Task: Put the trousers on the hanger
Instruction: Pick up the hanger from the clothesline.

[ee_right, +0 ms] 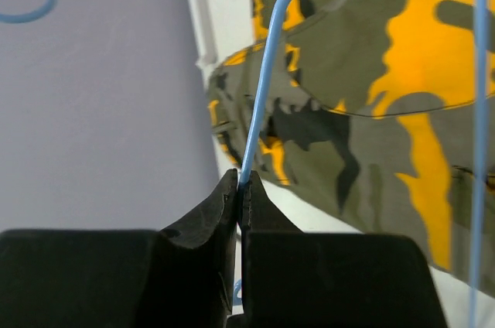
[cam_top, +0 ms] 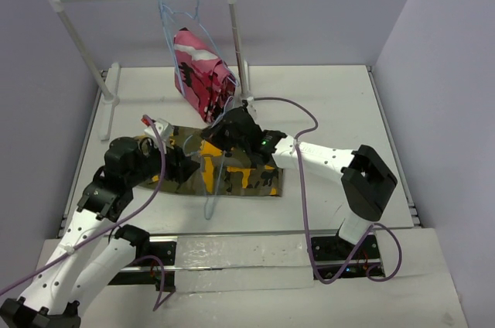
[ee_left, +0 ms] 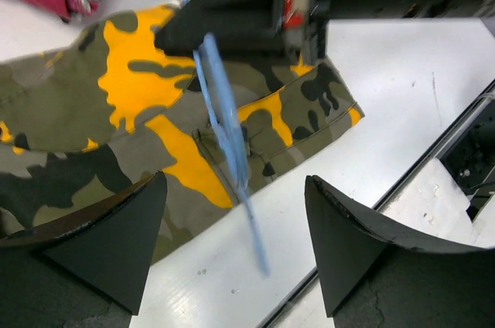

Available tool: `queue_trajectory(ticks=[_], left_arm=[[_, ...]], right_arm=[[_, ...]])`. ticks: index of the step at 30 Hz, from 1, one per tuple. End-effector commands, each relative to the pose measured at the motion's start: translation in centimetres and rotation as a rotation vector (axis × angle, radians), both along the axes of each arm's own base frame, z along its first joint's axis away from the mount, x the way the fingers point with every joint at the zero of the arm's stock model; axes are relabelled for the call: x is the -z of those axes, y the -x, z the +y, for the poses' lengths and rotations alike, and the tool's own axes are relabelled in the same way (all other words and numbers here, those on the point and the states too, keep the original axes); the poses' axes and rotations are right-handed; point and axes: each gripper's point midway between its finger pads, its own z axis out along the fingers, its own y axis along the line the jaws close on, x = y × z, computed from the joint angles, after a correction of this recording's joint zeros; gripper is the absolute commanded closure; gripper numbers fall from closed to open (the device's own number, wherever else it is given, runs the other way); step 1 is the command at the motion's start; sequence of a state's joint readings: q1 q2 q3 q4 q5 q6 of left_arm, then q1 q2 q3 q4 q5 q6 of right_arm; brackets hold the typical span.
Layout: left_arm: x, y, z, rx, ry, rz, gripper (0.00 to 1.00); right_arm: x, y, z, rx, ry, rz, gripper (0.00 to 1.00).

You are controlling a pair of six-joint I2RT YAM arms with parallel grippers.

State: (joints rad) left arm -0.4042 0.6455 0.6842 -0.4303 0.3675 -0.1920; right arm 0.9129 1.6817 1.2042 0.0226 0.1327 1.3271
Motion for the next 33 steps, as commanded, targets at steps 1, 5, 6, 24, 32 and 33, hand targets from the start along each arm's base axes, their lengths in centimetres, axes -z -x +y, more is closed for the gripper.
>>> queue_trajectory(ticks=[1,5,6,24,32,33], left_arm=[[-4.9,-0.1,-0.4,0.043,0.017,-0.104,0.18],[-6.8,-2.4,0.9,-0.08,-0.011,-0.137,0.29],[-7.0,-3.0,1.2,-0.106,-0.028,-0.145,0.36],[-1.8,-4.4,1.2,-0.154,-0.13,0.239,0.49],[-2.1,-4.7,0.7,-0.145,-0.11,0.257,0.73],[-1.7,-4.6,0.7,-0.143,-0.116,0.273,0.73]], right_arm=[[0.6,-0.9,-1.4,0.033,0.108,-0.028,1.0],[1.3,-1.3,-0.4,-0.005,0.155,-0.017,1.0],[1.7,-1.2,-0.1,-0.022,0.164,-0.014,1.0],[2.9,-1.7,-0.3,-0.06,0.101,-0.002,1.0],[3.4,-1.7,-0.5,-0.063,0.109,0.005,1.0],[3.4,-1.8,-0.4,-0.062,0.104,0.003,1.0]])
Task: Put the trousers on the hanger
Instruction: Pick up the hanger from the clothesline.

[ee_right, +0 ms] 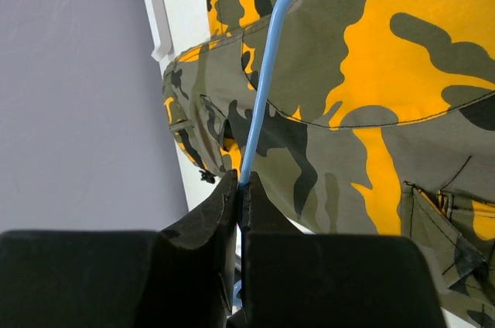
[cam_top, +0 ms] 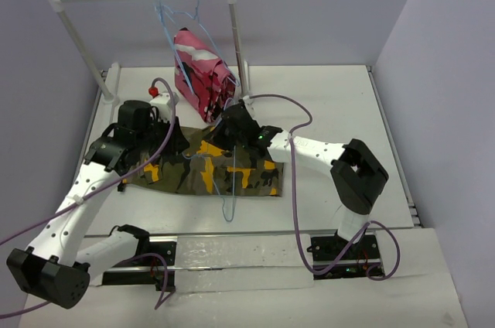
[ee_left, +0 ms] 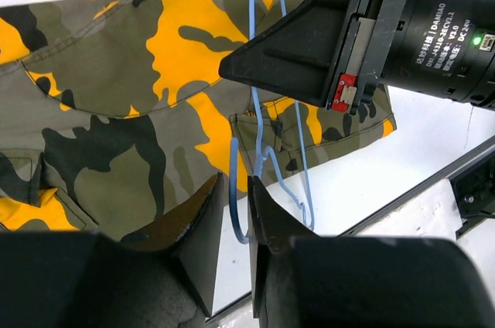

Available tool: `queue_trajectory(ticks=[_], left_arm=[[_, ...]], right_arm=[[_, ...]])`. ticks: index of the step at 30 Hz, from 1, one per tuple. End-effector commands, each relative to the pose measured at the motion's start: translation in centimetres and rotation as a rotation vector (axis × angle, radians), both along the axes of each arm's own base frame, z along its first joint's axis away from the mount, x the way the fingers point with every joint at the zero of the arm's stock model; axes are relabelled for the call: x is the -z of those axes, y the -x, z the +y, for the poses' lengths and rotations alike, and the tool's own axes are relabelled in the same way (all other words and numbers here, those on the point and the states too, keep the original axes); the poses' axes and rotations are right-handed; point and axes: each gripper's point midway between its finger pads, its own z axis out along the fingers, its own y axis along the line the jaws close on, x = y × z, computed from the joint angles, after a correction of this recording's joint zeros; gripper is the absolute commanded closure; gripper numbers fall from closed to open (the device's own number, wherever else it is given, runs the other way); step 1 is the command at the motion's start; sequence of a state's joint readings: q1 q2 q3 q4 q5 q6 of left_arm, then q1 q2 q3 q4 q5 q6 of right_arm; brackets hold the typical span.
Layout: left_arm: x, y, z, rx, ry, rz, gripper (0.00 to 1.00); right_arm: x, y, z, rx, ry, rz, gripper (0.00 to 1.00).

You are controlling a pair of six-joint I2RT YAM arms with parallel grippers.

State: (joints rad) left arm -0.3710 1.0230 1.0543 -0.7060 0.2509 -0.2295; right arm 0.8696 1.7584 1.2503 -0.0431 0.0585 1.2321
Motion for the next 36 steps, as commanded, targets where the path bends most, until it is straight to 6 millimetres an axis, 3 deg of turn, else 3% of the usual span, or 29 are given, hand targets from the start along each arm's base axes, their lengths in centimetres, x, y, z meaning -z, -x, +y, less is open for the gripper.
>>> queue_trajectory(ticks=[1,5,9,11,13,16,17,22,23,30,34,36], left_arm=[[-0.4,0.0,-0.4,0.007,0.022,0.022,0.72],[0.4,0.0,-0.6,0.009,0.029,0.042,0.63],[0.9,-0.3,-0.7,0.009,0.024,0.052,0.63],[0.9,-0.4,-0.9,0.011,0.027,0.054,0.71],[0.8,-0.5,-0.9,0.006,0.028,0.056,0.96],[0.5,-0.8,-0.7,-0.009,0.022,0.051,1.0],[0.4,-0.9,-0.6,-0.016,0.019,0.049,1.0],[0.0,-2.2,0.9,-0.095,-0.018,0.037,1.0],[0.2,-2.6,1.4,-0.116,-0.03,0.039,1.0],[0.8,-3.7,1.9,-0.137,-0.039,0.053,1.0],[1.2,-4.0,2.6,-0.146,-0.068,0.053,1.0],[1.5,-3.9,2.9,-0.148,-0.079,0.062,1.0]], right_arm=[[-0.4,-1.0,0.2,0.004,-0.025,-0.042,1.0],[-0.4,-1.1,0.3,0.005,-0.028,-0.038,1.0],[-0.4,-1.1,0.4,0.005,-0.038,-0.035,1.0],[-0.3,-1.1,0.4,0.004,-0.034,-0.035,1.0],[-0.2,-1.1,0.5,0.004,-0.032,-0.032,1.0],[0.1,-1.2,0.4,-0.002,-0.016,-0.036,0.99],[0.2,-1.2,0.4,-0.006,-0.008,-0.037,0.97],[0.6,-0.7,0.3,-0.069,0.056,-0.052,0.59],[0.4,-0.4,0.0,-0.08,0.062,-0.059,0.49],[0.5,2.4,-2.7,-0.126,0.16,-0.083,0.42],[0.6,5.8,-6.0,-0.14,0.272,-0.111,0.39],[0.5,7.6,-8.6,-0.129,0.296,-0.104,0.38]])
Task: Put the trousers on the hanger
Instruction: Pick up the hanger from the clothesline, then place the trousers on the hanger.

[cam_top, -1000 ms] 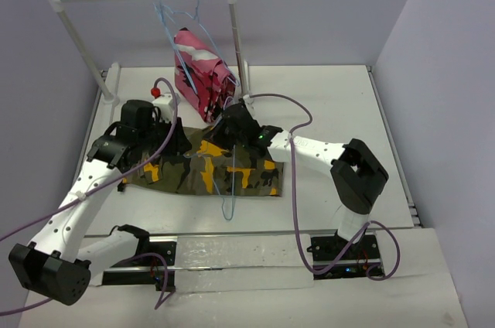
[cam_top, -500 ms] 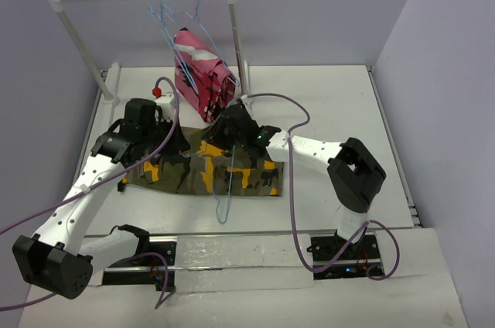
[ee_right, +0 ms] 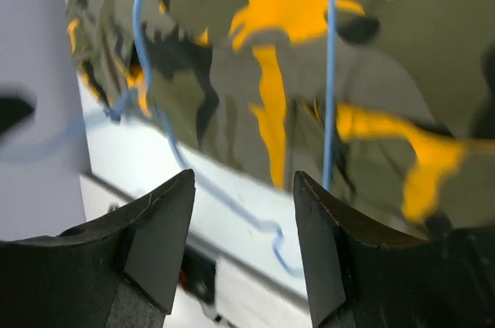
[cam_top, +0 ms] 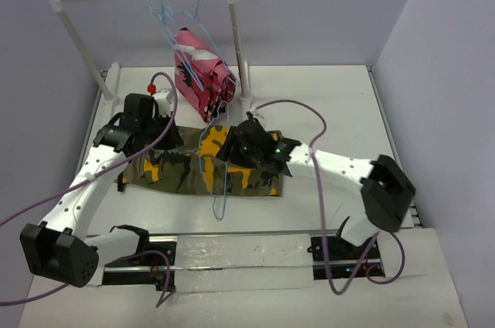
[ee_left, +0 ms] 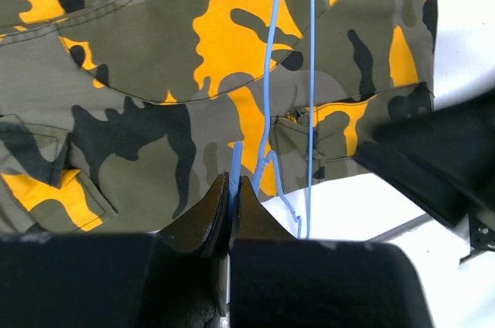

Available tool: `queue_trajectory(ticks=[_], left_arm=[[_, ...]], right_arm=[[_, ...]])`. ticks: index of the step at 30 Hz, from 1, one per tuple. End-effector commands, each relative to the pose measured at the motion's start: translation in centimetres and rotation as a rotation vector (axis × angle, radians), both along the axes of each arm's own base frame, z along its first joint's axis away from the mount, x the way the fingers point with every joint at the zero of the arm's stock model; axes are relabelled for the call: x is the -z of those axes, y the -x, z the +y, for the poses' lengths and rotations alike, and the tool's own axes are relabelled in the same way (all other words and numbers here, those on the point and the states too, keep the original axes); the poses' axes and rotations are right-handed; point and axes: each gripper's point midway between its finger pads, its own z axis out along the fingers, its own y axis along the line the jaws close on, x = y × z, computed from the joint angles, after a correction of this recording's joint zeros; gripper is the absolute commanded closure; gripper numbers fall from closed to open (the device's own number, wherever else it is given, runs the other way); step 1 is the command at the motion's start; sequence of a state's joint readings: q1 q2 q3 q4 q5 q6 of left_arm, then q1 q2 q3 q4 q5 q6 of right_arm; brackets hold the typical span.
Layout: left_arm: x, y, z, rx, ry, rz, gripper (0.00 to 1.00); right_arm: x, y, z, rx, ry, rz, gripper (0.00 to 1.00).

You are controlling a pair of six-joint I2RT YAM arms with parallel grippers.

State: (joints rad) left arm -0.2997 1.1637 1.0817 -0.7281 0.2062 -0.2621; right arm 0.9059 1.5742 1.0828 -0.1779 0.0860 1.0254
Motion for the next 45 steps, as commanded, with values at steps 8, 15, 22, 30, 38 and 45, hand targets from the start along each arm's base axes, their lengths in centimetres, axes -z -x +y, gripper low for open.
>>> queue_trajectory(ticks=[8,15,22,30,38,45], left_arm=[[-1.4,-1.4,1.3,-0.021,-0.038,-0.065,1.0],[-1.4,-1.0,1.6,-0.027,-0.046,-0.074,1.0],[-1.6,-0.8,1.9,-0.027,-0.045,-0.081,1.0],[-1.6,-0.7,2.0,-0.021,-0.033,-0.069,1.0],[-1.2,-0.4,1.5,-0.006,-0.013,-0.049,1.0],[-0.9,-1.0,0.7,0.01,0.017,-0.025,1.0]], right_arm=[[3.4,3.5,-15.5,0.217,0.152,0.047,0.32],[7.2,0.9,-19.3,0.298,0.281,0.115,0.3],[10.3,0.2,-17.3,0.263,0.225,0.194,0.33],[11.9,0.9,-17.7,0.287,0.152,0.224,0.79],[10.6,4.3,-19.2,0.233,0.134,0.218,1.0],[6.5,7.4,-21.4,0.182,0.181,0.184,1.0]])
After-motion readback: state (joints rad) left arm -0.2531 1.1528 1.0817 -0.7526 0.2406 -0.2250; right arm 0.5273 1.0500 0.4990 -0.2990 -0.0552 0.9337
